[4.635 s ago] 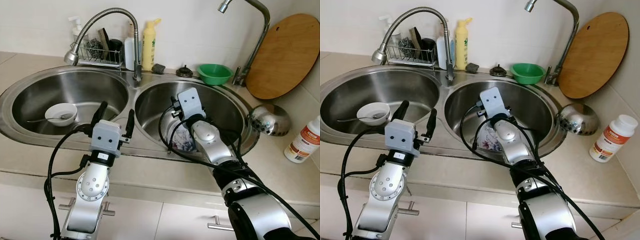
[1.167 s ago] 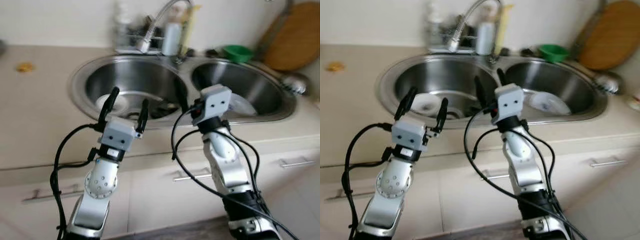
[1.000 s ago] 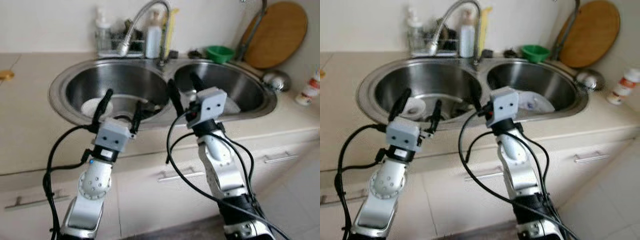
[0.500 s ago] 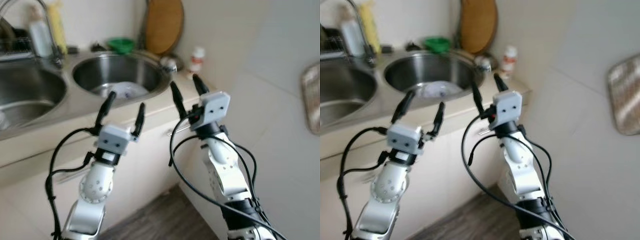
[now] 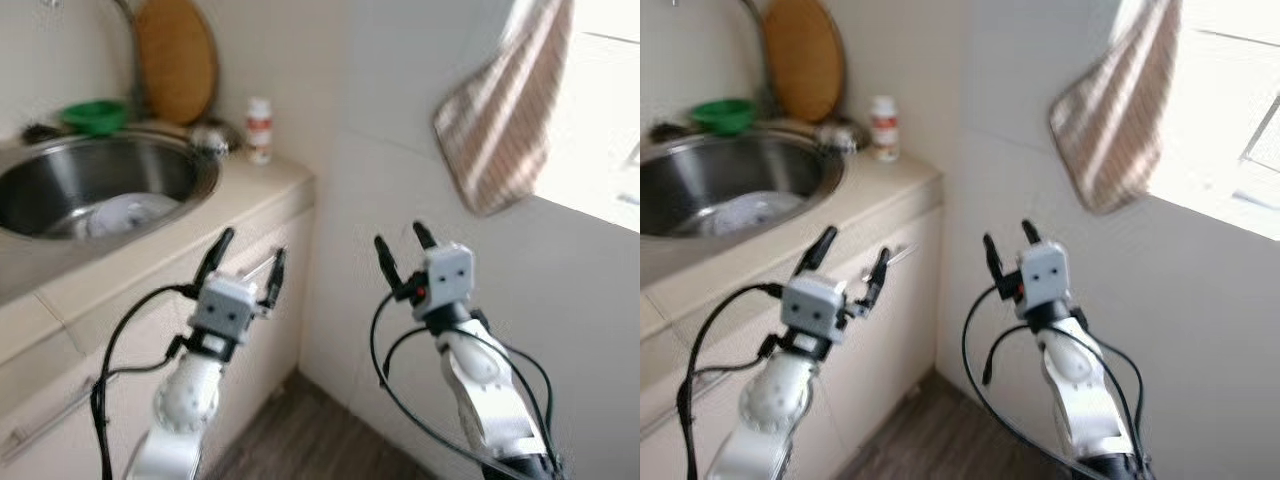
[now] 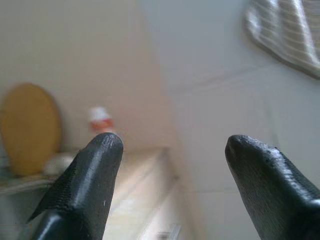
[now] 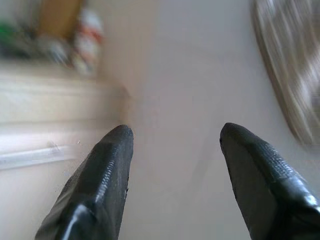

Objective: Kitchen organization

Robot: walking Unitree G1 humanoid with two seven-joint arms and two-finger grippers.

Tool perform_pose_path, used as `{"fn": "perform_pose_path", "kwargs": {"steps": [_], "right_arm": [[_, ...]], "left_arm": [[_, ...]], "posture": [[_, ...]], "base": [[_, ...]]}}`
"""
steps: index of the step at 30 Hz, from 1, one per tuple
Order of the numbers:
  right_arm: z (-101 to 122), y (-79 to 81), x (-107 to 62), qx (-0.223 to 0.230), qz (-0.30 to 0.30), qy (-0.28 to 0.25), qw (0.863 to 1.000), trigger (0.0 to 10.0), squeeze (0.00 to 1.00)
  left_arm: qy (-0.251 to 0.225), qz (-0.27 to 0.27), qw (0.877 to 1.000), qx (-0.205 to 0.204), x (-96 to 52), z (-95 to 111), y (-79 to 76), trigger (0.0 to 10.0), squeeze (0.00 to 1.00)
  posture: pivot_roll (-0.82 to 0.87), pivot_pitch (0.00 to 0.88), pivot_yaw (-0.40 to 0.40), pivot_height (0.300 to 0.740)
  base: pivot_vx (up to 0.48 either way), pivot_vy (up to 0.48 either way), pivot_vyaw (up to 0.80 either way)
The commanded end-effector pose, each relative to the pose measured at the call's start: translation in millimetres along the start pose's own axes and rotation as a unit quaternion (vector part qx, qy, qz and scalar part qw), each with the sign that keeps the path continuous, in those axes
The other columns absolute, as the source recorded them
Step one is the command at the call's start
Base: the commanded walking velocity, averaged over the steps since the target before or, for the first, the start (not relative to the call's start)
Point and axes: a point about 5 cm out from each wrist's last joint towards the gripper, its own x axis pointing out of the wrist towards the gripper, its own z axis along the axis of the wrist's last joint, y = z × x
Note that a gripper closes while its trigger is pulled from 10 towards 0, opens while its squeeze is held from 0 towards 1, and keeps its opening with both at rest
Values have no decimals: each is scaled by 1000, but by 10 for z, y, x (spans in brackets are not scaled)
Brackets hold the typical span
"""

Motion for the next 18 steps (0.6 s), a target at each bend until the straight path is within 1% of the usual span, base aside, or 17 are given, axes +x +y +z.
{"fn": "perform_pose_path", "kwargs": {"steps": [1,2,3,4,8,11,12,13,15,18], "right_arm": [[-115,-102,-99,-23,-19,42,999,10000,0],[-115,-102,-99,-23,-19,42,999,10000,0],[-167,-125,-149,-37,-26,62,997,10000,0],[-167,-125,-149,-37,-26,62,997,10000,0],[-303,-243,-275,-46,-64,112,991,10000,0],[-325,-226,-309,-45,-61,118,990,10000,0],[-330,-191,-319,-52,-52,119,990,10000,0],[-330,-191,-319,-52,-52,119,990,10000,0],[-327,-156,-305,-56,-48,119,990,10000,0],[-331,-150,-301,-52,-54,122,990,10000,0]], "left_arm": [[17,-18,1000,-11,-28,-50,-80,10000,0],[17,-18,1000,-11,-28,-50,-80,10000,0],[21,-22,999,-11,-44,-66,-80,10000,0],[21,-22,999,-11,-44,-66,-80,10000,0],[46,-41,998,-13,-98,-140,-79,10000,0],[64,-51,997,-6,-129,-199,-89,10000,0],[89,-68,994,-3,-175,-287,-121,10000,0],[89,-68,994,-3,-175,-287,-121,10000,0],[103,-66,992,-16,-201,-342,-128,10000,0],[114,-62,991,-31,-191,-388,-138,10000,0]], "posture": [[70,0,-52,740],[70,0,-52,740],[69,0,-50,740],[69,0,-50,740],[57,0,-39,740],[55,0,-36,740],[50,0,-31,740],[50,0,-31,740],[37,0,-20,740],[32,0,-17,740]], "base": [[0,0,-800],[0,0,-800],[0,0,-800],[0,0,-800],[0,0,-794],[0,0,-788],[0,0,-788],[0,0,-788],[0,0,-788],[0,0,-788]]}}
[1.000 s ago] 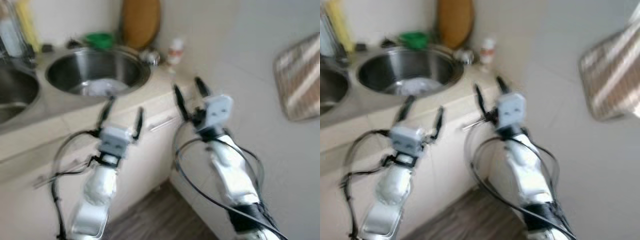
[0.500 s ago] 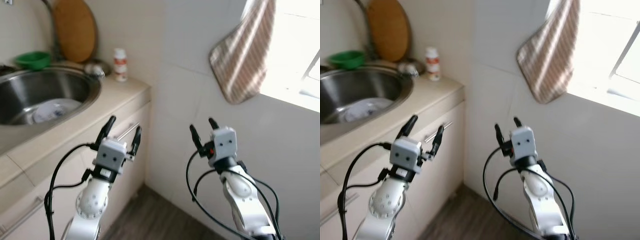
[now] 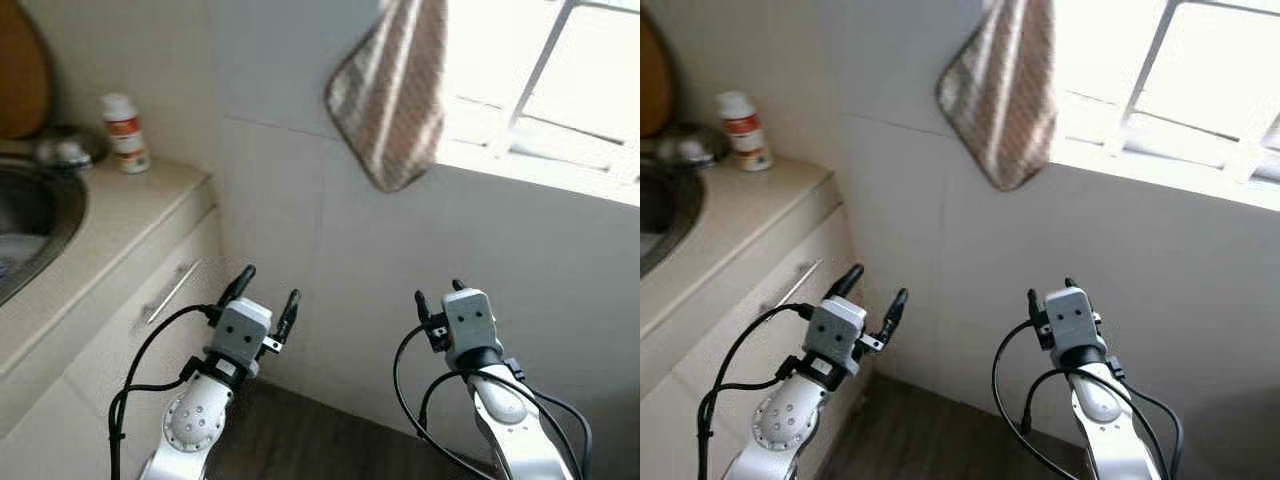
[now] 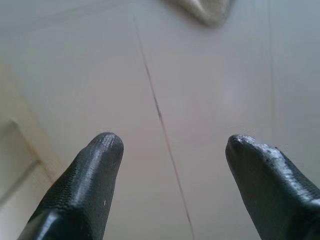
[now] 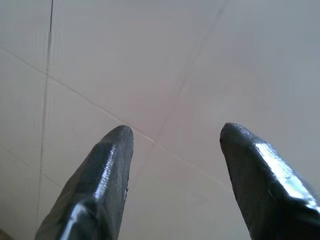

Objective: Kitchen organization

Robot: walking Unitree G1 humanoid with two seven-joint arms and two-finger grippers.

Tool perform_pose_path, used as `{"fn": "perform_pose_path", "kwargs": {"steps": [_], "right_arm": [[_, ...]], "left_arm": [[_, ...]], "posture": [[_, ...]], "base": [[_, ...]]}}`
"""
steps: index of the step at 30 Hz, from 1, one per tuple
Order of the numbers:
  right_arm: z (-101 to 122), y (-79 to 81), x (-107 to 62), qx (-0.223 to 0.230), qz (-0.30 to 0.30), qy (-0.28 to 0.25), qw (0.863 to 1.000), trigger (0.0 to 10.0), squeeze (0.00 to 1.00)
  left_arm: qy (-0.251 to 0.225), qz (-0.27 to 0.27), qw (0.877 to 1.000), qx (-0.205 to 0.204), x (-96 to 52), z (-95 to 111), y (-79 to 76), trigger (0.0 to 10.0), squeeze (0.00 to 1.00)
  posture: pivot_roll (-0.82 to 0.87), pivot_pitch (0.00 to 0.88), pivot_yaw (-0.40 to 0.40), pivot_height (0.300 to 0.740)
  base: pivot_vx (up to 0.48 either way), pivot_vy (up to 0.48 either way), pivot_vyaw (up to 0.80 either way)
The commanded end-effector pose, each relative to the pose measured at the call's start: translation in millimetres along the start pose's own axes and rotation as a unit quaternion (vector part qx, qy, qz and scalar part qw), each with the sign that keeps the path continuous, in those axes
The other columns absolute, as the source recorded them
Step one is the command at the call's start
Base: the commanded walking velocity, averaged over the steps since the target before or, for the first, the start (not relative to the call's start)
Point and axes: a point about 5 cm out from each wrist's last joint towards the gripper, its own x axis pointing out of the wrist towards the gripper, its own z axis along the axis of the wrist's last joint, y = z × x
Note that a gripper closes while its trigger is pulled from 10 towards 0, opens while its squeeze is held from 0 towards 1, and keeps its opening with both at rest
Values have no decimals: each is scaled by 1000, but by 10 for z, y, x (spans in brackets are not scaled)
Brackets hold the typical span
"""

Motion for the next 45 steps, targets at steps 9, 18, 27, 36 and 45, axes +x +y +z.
{"fn": "perform_pose_path", "kwargs": {"steps": [9,18,27,36,45], "right_arm": [[-23,-56,-56,-6,-29,13,999,10000,0],[-56,-48,-92,-29,-23,28,999,10000,0],[-81,-17,-60,-40,-2,40,998,10000,0],[-82,4,-39,-44,7,44,998,10000,0],[-76,22,-32,-49,13,44,998,10000,0]], "left_arm": [[15,-10,1000,-16,74,-42,20,10000,0],[8,-25,1000,-9,115,-23,-11,10000,0],[0,-14,1000,-5,100,2,-25,10000,0],[5,-11,1000,-3,89,-2,-25,10000,0],[3,-13,1000,4,90,12,-24,10000,0]], "posture": [[0,0,15,740],[-12,0,23,740],[-5,0,1,740],[4,0,-4,740],[7,0,-5,740]], "base": [[0,0,-787],[0,232,-596],[0,34,0],[-89,0,0],[-312,0,0]]}}
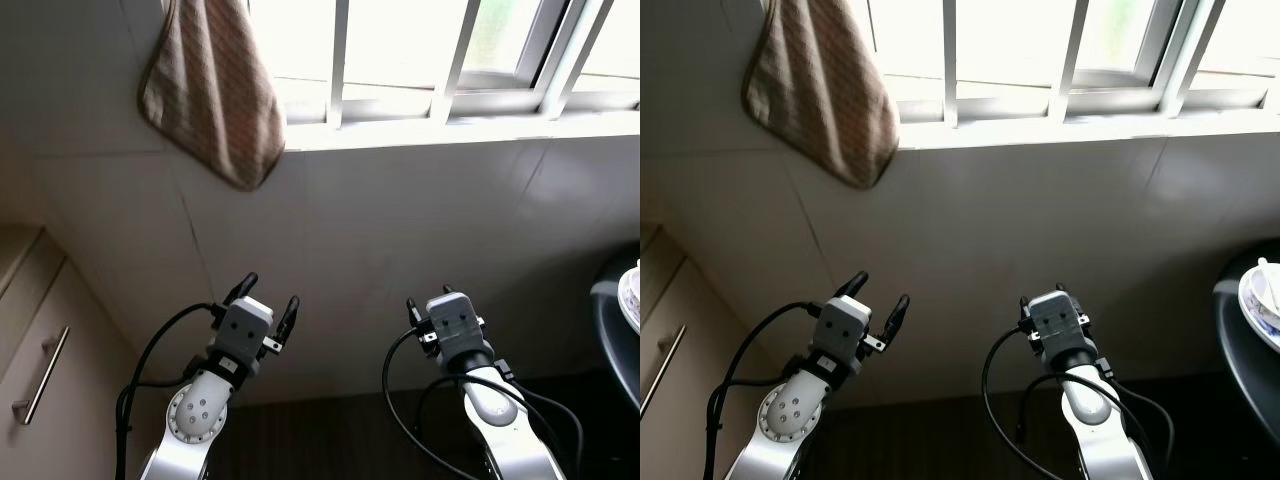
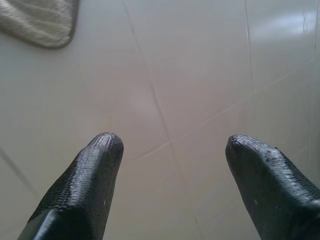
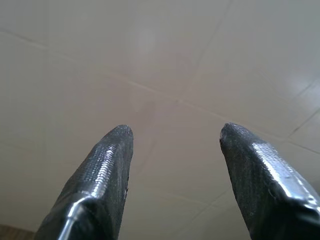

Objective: Kitchen organization

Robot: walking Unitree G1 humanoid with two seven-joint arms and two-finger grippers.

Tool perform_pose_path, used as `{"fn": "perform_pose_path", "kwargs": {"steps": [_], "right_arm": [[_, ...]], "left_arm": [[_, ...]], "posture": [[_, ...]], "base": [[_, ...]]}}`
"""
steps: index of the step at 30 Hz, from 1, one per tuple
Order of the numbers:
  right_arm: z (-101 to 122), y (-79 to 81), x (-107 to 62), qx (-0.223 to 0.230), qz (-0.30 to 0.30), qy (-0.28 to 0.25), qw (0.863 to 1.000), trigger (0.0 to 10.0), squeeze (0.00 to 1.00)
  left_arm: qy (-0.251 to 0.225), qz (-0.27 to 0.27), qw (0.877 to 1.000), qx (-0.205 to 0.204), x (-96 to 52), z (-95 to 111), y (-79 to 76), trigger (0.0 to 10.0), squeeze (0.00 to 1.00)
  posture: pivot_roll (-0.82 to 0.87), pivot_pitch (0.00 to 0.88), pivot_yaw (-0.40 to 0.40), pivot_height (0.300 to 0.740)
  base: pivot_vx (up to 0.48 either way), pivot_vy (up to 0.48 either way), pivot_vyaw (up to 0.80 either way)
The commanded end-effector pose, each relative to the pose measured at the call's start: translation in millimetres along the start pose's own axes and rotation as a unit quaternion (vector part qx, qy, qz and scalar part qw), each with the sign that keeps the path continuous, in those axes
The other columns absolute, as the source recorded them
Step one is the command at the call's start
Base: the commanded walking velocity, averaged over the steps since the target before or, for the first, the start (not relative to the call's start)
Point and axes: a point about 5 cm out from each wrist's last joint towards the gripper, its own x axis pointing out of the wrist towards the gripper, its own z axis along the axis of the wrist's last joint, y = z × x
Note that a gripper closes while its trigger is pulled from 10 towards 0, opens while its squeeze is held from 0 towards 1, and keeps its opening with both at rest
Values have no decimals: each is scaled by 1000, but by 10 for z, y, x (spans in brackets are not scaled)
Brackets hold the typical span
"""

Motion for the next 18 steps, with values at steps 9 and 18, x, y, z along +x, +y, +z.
{"fn": "perform_pose_path", "kwargs": {"steps": [9,18], "right_arm": [[-24,25,4,-16,11,9,1000,10000,0],[-33,7,1,-8,7,11,1000,10000,0]], "left_arm": [[-5,0,1000,6,3,35,6,10000,0],[-4,2,1000,3,5,30,1,10000,0]], "posture": [[8,0,-5,740],[10,0,-9,740]], "base": [[-305,0,580],[-269,0,0]]}}
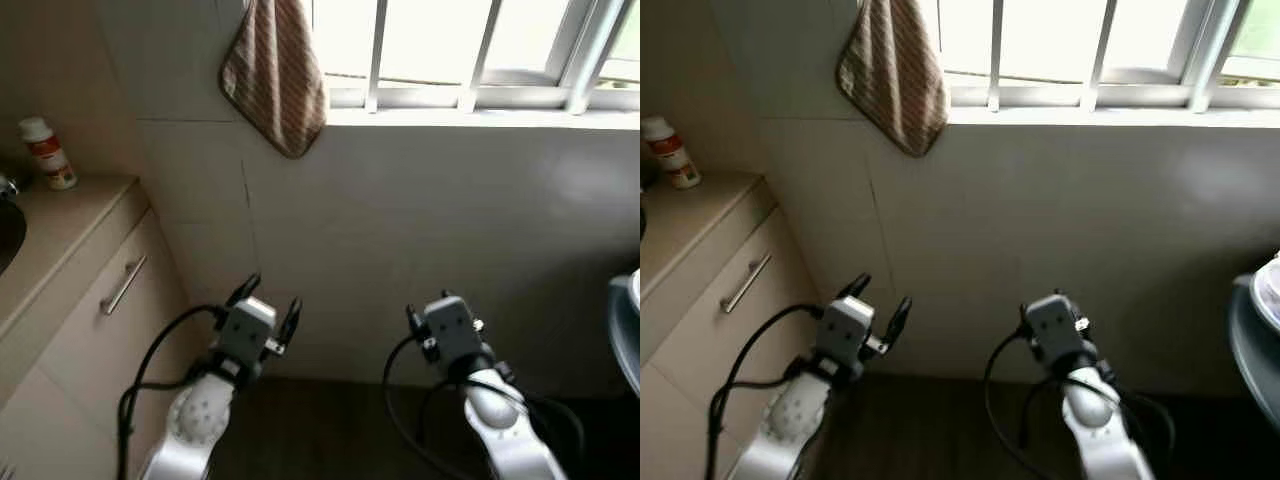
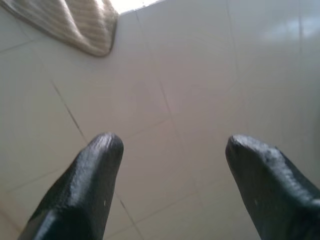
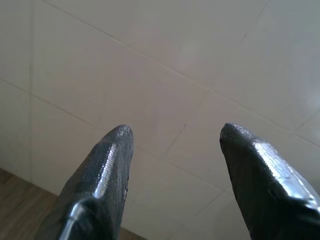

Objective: Kitchen organization

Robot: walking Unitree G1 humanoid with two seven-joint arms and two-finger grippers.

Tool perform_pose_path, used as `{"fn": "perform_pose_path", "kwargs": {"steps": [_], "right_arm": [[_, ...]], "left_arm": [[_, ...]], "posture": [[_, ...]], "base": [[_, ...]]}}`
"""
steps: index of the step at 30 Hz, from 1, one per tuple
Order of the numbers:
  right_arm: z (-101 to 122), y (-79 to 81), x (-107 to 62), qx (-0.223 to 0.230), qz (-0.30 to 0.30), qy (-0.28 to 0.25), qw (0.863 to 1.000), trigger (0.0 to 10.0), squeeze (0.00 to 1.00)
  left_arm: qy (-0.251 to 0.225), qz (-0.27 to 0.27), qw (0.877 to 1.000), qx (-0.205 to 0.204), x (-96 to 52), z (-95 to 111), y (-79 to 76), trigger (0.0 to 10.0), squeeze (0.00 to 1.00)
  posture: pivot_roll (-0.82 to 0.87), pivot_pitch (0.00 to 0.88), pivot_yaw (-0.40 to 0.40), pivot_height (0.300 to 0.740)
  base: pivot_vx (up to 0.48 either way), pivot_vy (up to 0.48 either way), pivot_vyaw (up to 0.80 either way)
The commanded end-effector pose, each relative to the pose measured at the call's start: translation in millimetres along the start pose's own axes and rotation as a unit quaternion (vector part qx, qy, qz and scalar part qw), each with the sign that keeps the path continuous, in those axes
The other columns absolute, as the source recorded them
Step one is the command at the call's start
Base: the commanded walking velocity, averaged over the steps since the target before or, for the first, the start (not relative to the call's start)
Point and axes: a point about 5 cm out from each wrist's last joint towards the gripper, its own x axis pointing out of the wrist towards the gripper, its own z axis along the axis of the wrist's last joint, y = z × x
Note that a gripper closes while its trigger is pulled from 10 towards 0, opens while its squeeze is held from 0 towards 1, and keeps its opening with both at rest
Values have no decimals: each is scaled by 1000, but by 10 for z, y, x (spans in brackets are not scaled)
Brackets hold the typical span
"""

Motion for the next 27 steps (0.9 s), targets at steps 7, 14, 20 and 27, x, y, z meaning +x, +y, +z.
{"fn": "perform_pose_path", "kwargs": {"steps": [7,14,20,27], "right_arm": [[22,-19,13,5,-4,-3,1000,10000,0],[3,-24,12,14,-10,3,1000,10000,0],[-25,-46,16,26,-15,14,999,10000,0],[-8,-35,21,19,-9,9,1000,10000,0]], "left_arm": [[1,3,1000,-3,3,3,6,10000,0],[1,2,1000,-5,-1,-2,7,10000,0],[3,3,1000,-8,-1,-7,11,10000,0],[-2,3,1000,-7,1,6,18,10000,0]], "posture": [[9,0,-9,740],[8,0,-7,740],[8,0,-7,740],[8,0,-7,740]], "base": [[-258,0,0],[-258,0,0],[-244,0,-533],[-34,0,-114]]}}
